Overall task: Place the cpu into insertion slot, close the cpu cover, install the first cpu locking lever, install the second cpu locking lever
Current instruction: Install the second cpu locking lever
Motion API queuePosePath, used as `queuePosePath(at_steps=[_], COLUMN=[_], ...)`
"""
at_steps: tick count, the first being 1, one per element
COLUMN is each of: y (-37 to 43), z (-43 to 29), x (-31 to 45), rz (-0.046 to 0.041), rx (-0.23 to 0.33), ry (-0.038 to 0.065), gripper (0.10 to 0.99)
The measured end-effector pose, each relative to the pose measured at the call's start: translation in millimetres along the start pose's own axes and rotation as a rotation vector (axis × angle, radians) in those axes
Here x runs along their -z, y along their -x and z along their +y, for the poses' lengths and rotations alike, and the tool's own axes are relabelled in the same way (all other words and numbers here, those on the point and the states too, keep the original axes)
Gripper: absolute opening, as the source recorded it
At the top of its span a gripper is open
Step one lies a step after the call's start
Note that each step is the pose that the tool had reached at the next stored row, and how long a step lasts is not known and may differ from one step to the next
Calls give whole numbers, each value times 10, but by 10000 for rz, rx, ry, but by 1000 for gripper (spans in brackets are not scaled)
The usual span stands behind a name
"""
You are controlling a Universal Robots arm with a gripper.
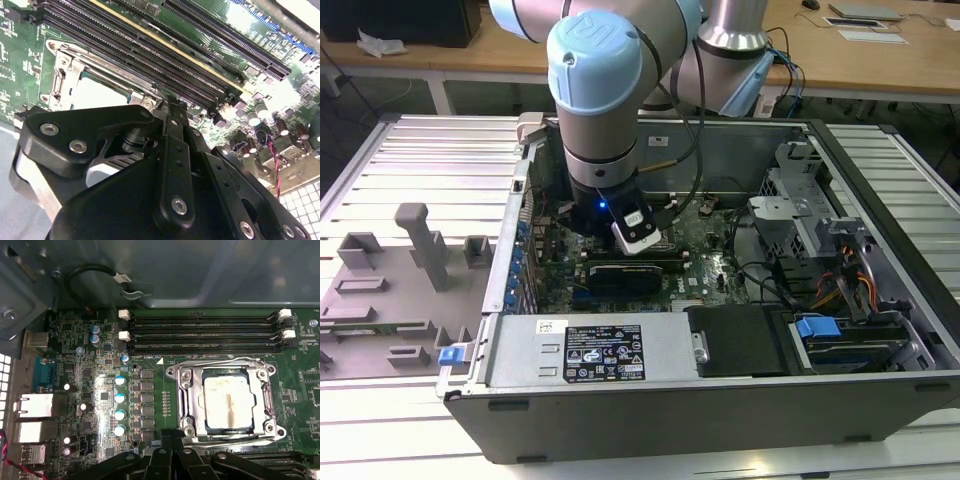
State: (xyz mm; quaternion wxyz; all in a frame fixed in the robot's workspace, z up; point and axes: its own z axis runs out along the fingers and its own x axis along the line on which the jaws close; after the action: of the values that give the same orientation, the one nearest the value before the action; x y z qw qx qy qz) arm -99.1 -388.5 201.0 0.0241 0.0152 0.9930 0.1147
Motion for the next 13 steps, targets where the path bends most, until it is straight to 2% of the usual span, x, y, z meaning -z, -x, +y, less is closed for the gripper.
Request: queuePosePath(at_steps=[4, 7, 11, 13], y=[-2, -2, 3, 8], z=[-10, -8, 15, 39], x=[-42, -38, 61, 165], rz=[7, 8, 9, 9], rx=[28, 42, 44, 43], ry=[1, 5, -14, -20], gripper=[106, 106, 106, 106])
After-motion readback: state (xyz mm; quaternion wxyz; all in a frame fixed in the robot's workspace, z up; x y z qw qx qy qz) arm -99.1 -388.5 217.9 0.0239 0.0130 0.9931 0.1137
